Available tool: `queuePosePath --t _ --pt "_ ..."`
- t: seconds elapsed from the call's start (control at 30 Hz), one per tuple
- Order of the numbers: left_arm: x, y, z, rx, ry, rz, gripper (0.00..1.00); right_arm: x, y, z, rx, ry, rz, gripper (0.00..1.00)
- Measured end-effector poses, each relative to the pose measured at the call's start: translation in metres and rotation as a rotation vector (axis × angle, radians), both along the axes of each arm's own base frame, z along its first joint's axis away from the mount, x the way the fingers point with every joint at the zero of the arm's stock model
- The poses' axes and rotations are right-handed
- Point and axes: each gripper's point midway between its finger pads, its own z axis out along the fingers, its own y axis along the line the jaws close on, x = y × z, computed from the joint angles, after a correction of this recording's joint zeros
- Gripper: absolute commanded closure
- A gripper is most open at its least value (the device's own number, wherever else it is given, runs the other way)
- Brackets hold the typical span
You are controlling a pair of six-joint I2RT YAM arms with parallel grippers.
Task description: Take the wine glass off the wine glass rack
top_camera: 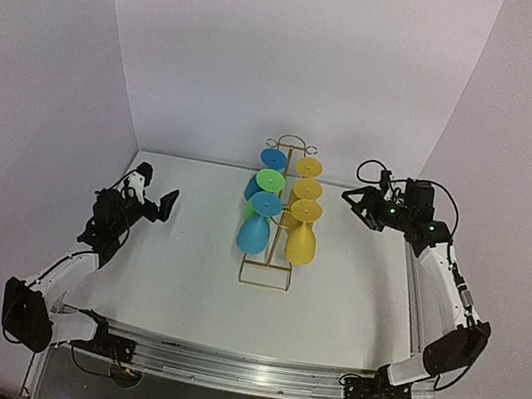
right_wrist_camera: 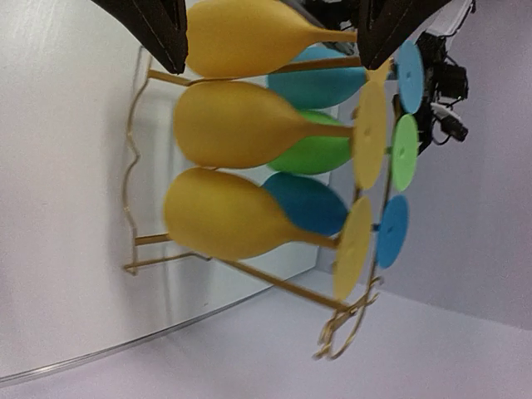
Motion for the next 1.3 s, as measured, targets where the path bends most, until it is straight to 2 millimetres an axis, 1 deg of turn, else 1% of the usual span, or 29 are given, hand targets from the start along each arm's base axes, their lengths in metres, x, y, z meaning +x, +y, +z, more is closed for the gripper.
queuePosePath --t 0.07,0.1,0.17,0.23,0.3,0.4,0.6,0.73,0.9,1.0,1.3 --pt "-0.011 -0.03 0.002 0.011 0.015 -0.112 0.0 -0.013 0.025 0.016 0.043 -0.006 0.073 0.37" --pt "-0.018 -0.044 0.001 0.019 0.027 -0.167 0.0 -0.019 0.034 0.022 0.061 -0.003 0.1 0.4" --pt "-0.031 -0.064 -0.005 0.037 0.05 -0.264 0.0 -0.026 0.043 0.029 0.089 0.012 0.124 0.45" --pt "-0.044 -0.08 -0.01 0.052 0.065 -0.349 0.0 -0.029 0.047 0.029 0.102 0.033 0.131 0.48" --pt "-0.057 -0.094 -0.013 0.064 0.07 -0.43 0.0 -0.034 0.052 0.028 0.117 0.063 0.14 0.46" --pt "-0.069 -0.108 -0.012 0.073 0.06 -0.513 0.0 -0.04 0.06 0.027 0.135 0.095 0.157 0.45" --pt "-0.075 -0.113 -0.011 0.068 0.055 -0.562 0.0 -0.055 0.084 0.02 0.147 0.149 0.213 0.46" --pt "-0.076 -0.116 -0.01 0.064 0.046 -0.579 0.0 -0.057 0.093 0.01 0.141 0.179 0.234 0.49" --pt "-0.076 -0.117 -0.01 0.06 0.045 -0.583 0.0 -0.058 0.092 -0.006 0.123 0.218 0.224 0.52" --pt "-0.076 -0.117 -0.01 0.059 0.045 -0.583 0.0 -0.058 0.091 -0.012 0.111 0.23 0.217 0.57" --pt "-0.077 -0.117 -0.01 0.058 0.046 -0.588 0.0 -0.057 0.089 -0.012 0.098 0.217 0.209 0.63"
